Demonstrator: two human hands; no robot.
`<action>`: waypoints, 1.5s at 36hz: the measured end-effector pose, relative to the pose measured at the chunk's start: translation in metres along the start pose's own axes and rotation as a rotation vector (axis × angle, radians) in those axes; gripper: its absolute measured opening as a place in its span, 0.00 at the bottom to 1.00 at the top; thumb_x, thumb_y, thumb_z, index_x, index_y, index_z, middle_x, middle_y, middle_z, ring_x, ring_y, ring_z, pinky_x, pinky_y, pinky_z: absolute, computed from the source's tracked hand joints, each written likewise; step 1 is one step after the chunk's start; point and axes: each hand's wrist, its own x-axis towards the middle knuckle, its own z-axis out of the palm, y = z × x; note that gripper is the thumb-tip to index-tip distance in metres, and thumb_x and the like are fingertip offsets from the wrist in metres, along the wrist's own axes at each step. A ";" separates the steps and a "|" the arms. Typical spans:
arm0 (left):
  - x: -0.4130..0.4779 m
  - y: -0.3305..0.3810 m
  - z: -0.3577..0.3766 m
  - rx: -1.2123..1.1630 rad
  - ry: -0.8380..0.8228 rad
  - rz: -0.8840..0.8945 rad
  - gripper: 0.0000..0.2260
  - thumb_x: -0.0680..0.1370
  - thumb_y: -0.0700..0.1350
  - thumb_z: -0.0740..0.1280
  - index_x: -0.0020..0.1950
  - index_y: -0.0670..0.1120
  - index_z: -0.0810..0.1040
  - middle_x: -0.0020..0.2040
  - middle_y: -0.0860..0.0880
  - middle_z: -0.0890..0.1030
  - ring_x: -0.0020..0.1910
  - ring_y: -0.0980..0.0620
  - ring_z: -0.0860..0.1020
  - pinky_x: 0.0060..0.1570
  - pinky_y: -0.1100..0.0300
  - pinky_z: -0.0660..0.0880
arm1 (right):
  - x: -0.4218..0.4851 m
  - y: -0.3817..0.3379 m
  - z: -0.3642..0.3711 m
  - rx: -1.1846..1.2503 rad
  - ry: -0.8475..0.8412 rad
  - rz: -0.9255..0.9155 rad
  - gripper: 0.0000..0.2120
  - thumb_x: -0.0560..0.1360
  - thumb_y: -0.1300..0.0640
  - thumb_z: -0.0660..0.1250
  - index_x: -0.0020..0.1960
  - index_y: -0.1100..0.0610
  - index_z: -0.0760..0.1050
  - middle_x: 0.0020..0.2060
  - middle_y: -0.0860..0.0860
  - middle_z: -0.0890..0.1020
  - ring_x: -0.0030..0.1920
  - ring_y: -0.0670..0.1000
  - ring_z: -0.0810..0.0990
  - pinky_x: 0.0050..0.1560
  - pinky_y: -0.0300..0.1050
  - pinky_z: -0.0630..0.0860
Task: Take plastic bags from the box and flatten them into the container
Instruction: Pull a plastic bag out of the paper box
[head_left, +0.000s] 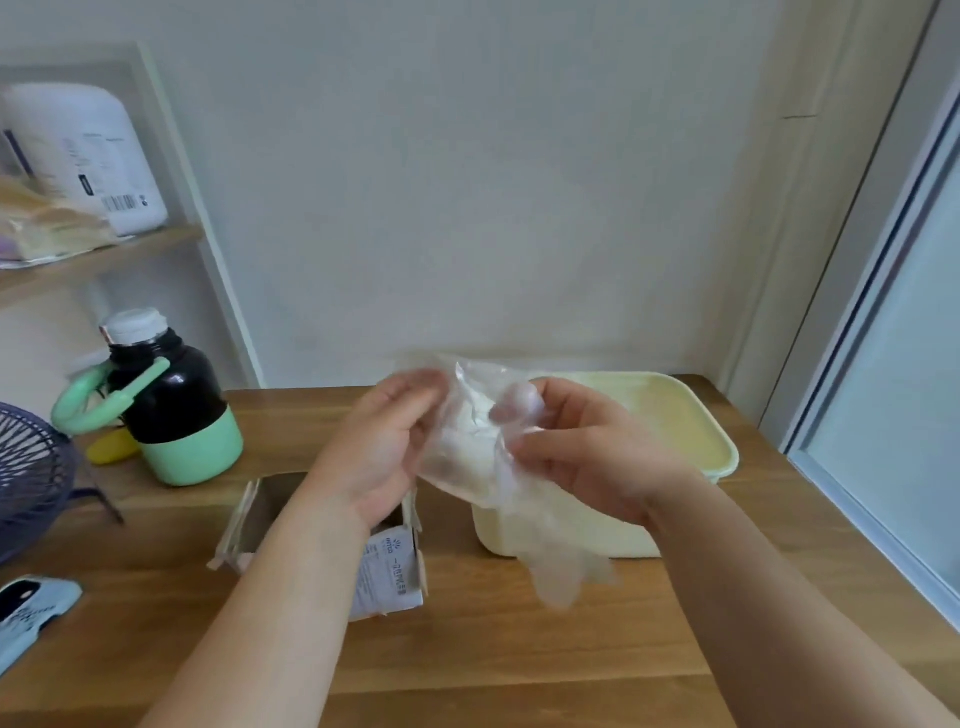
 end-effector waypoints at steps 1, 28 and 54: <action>0.003 0.001 0.002 -0.005 0.008 0.030 0.07 0.76 0.40 0.67 0.52 0.41 0.78 0.42 0.44 0.81 0.40 0.48 0.79 0.39 0.58 0.78 | -0.002 -0.003 -0.005 -0.011 -0.060 0.044 0.11 0.69 0.71 0.66 0.50 0.62 0.76 0.39 0.53 0.80 0.40 0.50 0.80 0.43 0.44 0.77; 0.007 0.000 0.037 0.109 -0.112 -0.184 0.11 0.68 0.41 0.74 0.49 0.43 0.81 0.42 0.47 0.83 0.38 0.52 0.84 0.34 0.61 0.80 | 0.005 -0.028 -0.032 -0.148 0.488 -0.061 0.11 0.73 0.58 0.70 0.37 0.56 0.69 0.27 0.48 0.72 0.30 0.48 0.69 0.29 0.38 0.66; 0.042 -0.009 0.084 1.629 -0.146 0.643 0.24 0.76 0.63 0.59 0.69 0.55 0.74 0.68 0.51 0.73 0.67 0.43 0.69 0.62 0.50 0.66 | 0.008 -0.034 -0.098 -0.414 0.713 0.313 0.09 0.72 0.71 0.64 0.51 0.68 0.77 0.30 0.56 0.72 0.26 0.51 0.70 0.31 0.41 0.74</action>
